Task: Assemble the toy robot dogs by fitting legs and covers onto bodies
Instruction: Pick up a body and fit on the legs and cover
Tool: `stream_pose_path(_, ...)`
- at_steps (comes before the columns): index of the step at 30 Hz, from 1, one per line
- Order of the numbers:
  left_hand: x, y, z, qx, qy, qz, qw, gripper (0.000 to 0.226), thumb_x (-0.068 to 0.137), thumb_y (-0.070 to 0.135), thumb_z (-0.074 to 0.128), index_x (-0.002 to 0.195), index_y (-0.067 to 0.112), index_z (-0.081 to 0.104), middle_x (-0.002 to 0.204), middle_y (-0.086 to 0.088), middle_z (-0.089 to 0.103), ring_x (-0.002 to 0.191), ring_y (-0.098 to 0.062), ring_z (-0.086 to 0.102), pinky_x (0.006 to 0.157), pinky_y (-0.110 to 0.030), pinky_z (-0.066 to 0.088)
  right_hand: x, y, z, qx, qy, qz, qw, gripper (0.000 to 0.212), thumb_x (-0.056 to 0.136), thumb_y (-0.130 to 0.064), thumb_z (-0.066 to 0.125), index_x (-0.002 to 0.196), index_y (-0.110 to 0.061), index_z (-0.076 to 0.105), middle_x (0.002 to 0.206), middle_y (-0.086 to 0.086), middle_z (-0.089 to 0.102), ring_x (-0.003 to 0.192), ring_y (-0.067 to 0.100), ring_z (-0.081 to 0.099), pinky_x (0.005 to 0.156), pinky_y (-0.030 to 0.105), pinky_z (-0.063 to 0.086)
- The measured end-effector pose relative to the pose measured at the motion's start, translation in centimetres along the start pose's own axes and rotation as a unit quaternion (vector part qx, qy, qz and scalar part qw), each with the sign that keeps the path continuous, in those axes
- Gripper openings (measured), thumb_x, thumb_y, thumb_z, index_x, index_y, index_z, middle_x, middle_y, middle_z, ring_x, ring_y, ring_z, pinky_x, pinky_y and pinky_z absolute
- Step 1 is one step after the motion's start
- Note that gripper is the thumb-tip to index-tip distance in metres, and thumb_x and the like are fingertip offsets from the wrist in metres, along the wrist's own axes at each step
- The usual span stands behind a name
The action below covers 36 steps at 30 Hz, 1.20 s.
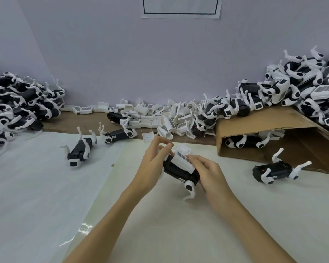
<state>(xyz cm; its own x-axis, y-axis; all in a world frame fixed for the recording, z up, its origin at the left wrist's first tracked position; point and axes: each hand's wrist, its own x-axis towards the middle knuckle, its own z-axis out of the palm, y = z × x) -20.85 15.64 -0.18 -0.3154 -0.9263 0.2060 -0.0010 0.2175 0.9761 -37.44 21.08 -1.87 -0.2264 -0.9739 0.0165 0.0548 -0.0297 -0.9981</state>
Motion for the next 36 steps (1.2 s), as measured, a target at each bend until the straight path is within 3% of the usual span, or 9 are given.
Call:
stream_pose_path(6, -0.1, 0.1, 0.2, 0.011, 0.005, 0.005, 1.000, 0.028, 0.091, 0.047, 0.056, 0.106, 0.025, 0.064, 0.094, 0.002, 0.071, 0.079, -0.010, 0.067, 0.065, -0.016, 0.047, -0.3, -0.1, 0.4, -0.035, -0.013, -0.021, 0.999, 0.024, 0.107, -0.028, 0.057, 0.098, -0.020, 0.078, 0.092, 0.002, 0.077, 0.086, 0.011, 0.070, 0.078, 0.026, 0.050)
stream_pose_path(12, -0.1, -0.5, 0.2, 0.037, 0.003, 0.057, 0.998, 0.004, 0.102, 0.023, 0.067, 0.106, 0.023, 0.065, 0.087, 0.006, 0.074, 0.053, 0.000, 0.057, 0.050, -0.010, 0.040, -0.6, -0.4, -0.2, -0.167, -0.083, -0.098, 0.977, 0.010, 0.106, -0.039, 0.058, 0.108, -0.032, 0.065, 0.078, 0.002, 0.069, 0.067, 0.012, 0.057, 0.065, 0.022, 0.043)
stream_pose_path(15, -0.1, -0.4, 0.2, 0.047, -0.008, 0.072, 0.996, 0.008, 0.103, 0.021, 0.068, 0.109, 0.026, 0.066, 0.094, 0.000, 0.073, 0.060, -0.003, 0.058, 0.049, -0.014, 0.042, -0.6, -1.3, -1.1, -0.135, -0.120, -0.079, 0.980, 0.023, 0.098, -0.046, 0.063, 0.113, -0.030, 0.068, 0.086, 0.005, 0.075, 0.075, 0.013, 0.065, 0.068, 0.022, 0.048)
stream_pose_path(17, -0.1, -0.2, 0.1, 0.052, -0.022, 0.088, 0.994, 0.017, 0.101, 0.030, 0.069, 0.117, 0.031, 0.063, 0.101, 0.005, 0.071, 0.075, -0.005, 0.064, 0.058, -0.017, 0.048, -0.7, -1.6, -1.6, -0.099, -0.117, -0.087, 0.984, 0.028, 0.093, -0.045, 0.067, 0.116, -0.029, 0.070, 0.094, 0.001, 0.077, 0.084, 0.009, 0.070, 0.072, 0.016, 0.050)
stream_pose_path(20, 0.0, -0.2, -0.5, 0.130, -0.024, 0.132, 0.982, 0.038, 0.099, 0.042, 0.072, 0.132, 0.038, 0.054, 0.121, 0.015, 0.064, 0.115, -0.008, 0.062, 0.091, -0.018, 0.050, -0.7, -1.4, -1.7, -0.120, -0.080, -0.158, 0.977, 0.027, 0.099, -0.023, 0.071, 0.125, -0.028, 0.068, 0.110, -0.008, 0.075, 0.103, 0.009, 0.070, 0.083, 0.018, 0.053)
stream_pose_path(23, 0.3, -0.3, -1.5, 0.177, -0.066, 0.126, 0.974, 0.035, 0.099, 0.047, 0.072, 0.130, 0.042, 0.056, 0.123, 0.019, 0.066, 0.121, -0.011, 0.060, 0.100, -0.026, 0.047, -0.7, -1.0, -1.7, -0.195, -0.061, -0.221, 0.954, 0.034, 0.100, -0.015, 0.070, 0.130, -0.030, 0.062, 0.118, -0.020, 0.069, 0.113, 0.008, 0.064, 0.086, 0.018, 0.055)
stream_pose_path(27, 0.7, -0.9, -2.4, 0.181, -0.114, 0.125, 0.969, 0.037, 0.095, 0.039, 0.078, 0.127, 0.027, 0.062, 0.120, 0.015, 0.069, 0.118, -0.013, 0.063, 0.102, -0.030, 0.048, -0.3, 0.3, -2.0, -0.335, -0.034, -0.252, 0.907, 0.040, 0.100, -0.018, 0.069, 0.133, -0.035, 0.055, 0.131, -0.024, 0.058, 0.130, 0.009, 0.048, 0.103, 0.018, 0.040)
stream_pose_path(32, 1.1, -1.8, -2.6, 0.182, -0.135, 0.127, 0.966, 0.035, 0.095, 0.030, 0.079, 0.124, 0.021, 0.061, 0.115, 0.012, 0.067, 0.113, -0.016, 0.063, 0.098, -0.027, 0.048, 0.3, 0.9, -2.6, -0.385, -0.045, -0.236, 0.891, 0.042, 0.098, -0.037, 0.069, 0.136, -0.037, 0.050, 0.131, -0.027, 0.055, 0.135, 0.001, 0.042, 0.110, 0.017, 0.034)
stream_pose_path(36, 1.3, -2.3, -3.0, 0.170, -0.153, 0.115, 0.967, 0.033, 0.095, 0.024, 0.081, 0.120, 0.020, 0.059, 0.113, 0.010, 0.067, 0.113, -0.014, 0.063, 0.096, -0.021, 0.047, 0.7, 1.1, -3.0, -0.452, -0.053, -0.277, 0.846, 0.037, 0.103, -0.036, 0.063, 0.139, -0.029, 0.058, 0.131, -0.021, 0.060, 0.127, -0.029, 0.017, 0.118, 0.011, 0.005)
